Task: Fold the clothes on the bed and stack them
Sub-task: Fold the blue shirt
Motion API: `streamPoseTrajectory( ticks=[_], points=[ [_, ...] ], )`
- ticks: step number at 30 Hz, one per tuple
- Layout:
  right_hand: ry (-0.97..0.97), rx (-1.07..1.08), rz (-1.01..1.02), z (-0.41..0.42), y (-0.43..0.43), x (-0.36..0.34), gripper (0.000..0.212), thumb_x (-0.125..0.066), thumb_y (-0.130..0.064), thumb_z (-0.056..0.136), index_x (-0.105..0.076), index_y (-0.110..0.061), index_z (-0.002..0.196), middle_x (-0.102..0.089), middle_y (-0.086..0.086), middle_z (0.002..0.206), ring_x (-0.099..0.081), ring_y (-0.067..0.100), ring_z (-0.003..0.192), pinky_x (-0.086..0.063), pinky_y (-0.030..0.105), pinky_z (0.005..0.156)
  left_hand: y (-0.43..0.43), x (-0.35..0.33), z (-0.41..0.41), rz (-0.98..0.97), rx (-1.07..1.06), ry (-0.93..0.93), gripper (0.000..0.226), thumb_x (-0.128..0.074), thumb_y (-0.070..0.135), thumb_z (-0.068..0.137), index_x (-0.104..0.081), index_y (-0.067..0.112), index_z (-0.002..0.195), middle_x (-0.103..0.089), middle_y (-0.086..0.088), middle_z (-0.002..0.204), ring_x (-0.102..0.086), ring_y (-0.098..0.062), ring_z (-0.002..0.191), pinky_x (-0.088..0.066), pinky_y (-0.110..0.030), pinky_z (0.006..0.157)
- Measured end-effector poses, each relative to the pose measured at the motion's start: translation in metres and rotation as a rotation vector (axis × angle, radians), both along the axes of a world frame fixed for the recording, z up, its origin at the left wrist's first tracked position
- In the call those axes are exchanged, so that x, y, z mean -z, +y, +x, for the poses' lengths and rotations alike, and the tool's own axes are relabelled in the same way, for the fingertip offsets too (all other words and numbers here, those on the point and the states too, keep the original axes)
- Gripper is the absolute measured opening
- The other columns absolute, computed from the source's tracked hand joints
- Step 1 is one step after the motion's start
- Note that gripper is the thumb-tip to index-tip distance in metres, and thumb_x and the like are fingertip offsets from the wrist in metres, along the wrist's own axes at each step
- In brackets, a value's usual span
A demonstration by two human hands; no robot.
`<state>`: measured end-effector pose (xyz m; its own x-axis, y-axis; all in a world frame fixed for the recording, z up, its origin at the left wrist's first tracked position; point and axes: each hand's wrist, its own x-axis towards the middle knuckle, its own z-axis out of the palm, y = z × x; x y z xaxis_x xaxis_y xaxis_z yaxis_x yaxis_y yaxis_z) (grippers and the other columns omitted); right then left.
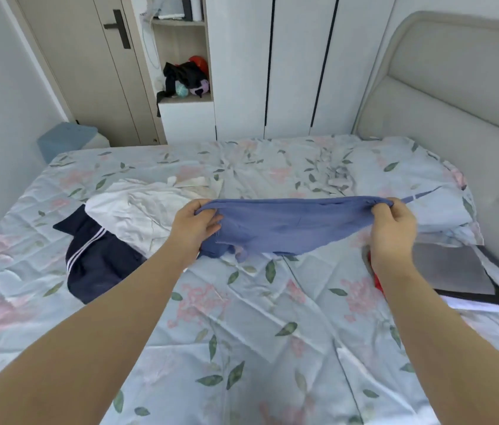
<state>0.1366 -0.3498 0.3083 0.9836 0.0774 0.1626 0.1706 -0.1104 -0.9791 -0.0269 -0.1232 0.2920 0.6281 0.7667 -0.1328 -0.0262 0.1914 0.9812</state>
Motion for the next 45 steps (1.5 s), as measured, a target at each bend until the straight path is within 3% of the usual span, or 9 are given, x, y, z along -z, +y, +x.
streamPoseTrajectory(
  ticks=[5,9,16,22,28,33,38,41,45],
  points=[
    [0.171,0.14,-0.2,-0.074,-0.048,0.065,0.031,-0.043,-0.005,0.087,-0.032,-0.014,0.06,-0.027,0.005,0.059,-0.022,0.019,0.056,-0.017,0.033,0.057,-0.038,0.07,-0.049,-0.142,0.143,0.193,0.018,-0.05,0.006,0.096,-0.055,0.009,0.08,-0.056,-0.011,0.091,-0.06,-0.019,0.088,-0.053,-0.022,0.071],
    [0.294,0.186,-0.335,-0.131,-0.089,0.107,0.013,-0.041,-0.004,0.089,-0.046,-0.002,0.077,-0.041,0.008,0.065,-0.035,0.022,0.063,-0.027,0.033,0.058,-0.068,0.109,-0.08,-0.233,0.217,0.332,0.015,-0.051,0.005,0.096,-0.055,0.009,0.081,-0.058,-0.007,0.09,-0.059,-0.024,0.1,-0.049,-0.025,0.08],
    [0.511,0.207,-0.47,-0.196,-0.13,0.166,0.014,-0.041,-0.007,0.087,-0.048,-0.005,0.075,-0.042,0.005,0.062,-0.033,0.02,0.058,-0.026,0.03,0.052,-0.093,0.162,-0.124,-0.124,0.323,0.584,0.014,-0.054,0.0,0.091,-0.06,0.007,0.08,-0.06,-0.015,0.094,-0.059,-0.025,0.09,-0.051,-0.033,0.085],
    [0.59,0.123,-0.582,-0.182,-0.124,0.192,0.019,-0.041,-0.009,0.086,-0.046,-0.011,0.068,-0.045,0.004,0.061,-0.037,0.021,0.059,-0.03,0.031,0.054,-0.093,0.184,-0.112,-0.054,0.36,0.716,0.016,-0.048,-0.004,0.086,-0.059,0.005,0.077,-0.05,-0.014,0.081,-0.044,-0.023,0.079,-0.04,-0.035,0.073],
    [0.661,0.004,-0.702,-0.135,-0.113,0.221,0.02,-0.042,-0.01,0.088,-0.046,-0.013,0.069,-0.048,0.003,0.063,-0.04,0.02,0.058,-0.031,0.029,0.051,-0.086,0.219,-0.071,0.023,0.356,0.868,0.017,-0.053,0.006,0.084,-0.063,0.015,0.074,-0.056,-0.01,0.075,-0.052,-0.026,0.077,-0.049,-0.042,0.077],
    [0.736,-0.068,-0.77,-0.097,-0.116,0.243,0.021,-0.041,-0.007,0.088,-0.046,-0.015,0.069,-0.048,0.004,0.063,-0.04,0.017,0.057,-0.03,0.028,0.049,-0.095,0.246,-0.016,0.148,0.434,0.963,0.021,-0.05,0.01,0.089,-0.057,0.023,0.073,-0.053,0.004,0.07,-0.048,-0.018,0.07,-0.039,-0.025,0.061],
    [0.817,-0.161,-0.775,-0.09,-0.128,0.264,0.026,-0.044,-0.006,0.086,-0.044,-0.013,0.061,-0.043,0.002,0.059,-0.035,0.019,0.055,-0.026,0.029,0.051,-0.119,0.267,0.033,0.225,0.636,0.92,0.019,-0.054,0.01,0.086,-0.063,0.026,0.083,-0.062,0.01,0.087,-0.053,-0.011,0.085,-0.038,-0.015,0.065],
    [0.903,-0.256,-0.728,-0.095,-0.136,0.269,0.02,-0.048,-0.004,0.083,-0.06,-0.011,0.069,-0.056,0.007,0.075,-0.042,0.016,0.058,-0.031,0.027,0.054,-0.14,0.284,0.042,0.278,0.671,0.827,0.052,-0.053,0.002,0.087,-0.045,0.023,0.134,-0.046,0.008,0.129,-0.044,-0.008,0.114,-0.03,-0.007,0.082],
    [0.947,-0.348,-0.634,-0.089,-0.134,0.268,0.029,-0.047,0.002,0.082,-0.067,-0.015,0.069,-0.063,0.006,0.084,-0.051,0.014,0.069,-0.038,0.021,0.06,-0.161,0.312,0.031,0.285,0.904,0.957,0.07,-0.047,-0.002,0.089,-0.02,0.02,0.149,-0.025,0.0,0.152,-0.03,-0.021,0.138,-0.033,-0.029,0.107]
  ],
)
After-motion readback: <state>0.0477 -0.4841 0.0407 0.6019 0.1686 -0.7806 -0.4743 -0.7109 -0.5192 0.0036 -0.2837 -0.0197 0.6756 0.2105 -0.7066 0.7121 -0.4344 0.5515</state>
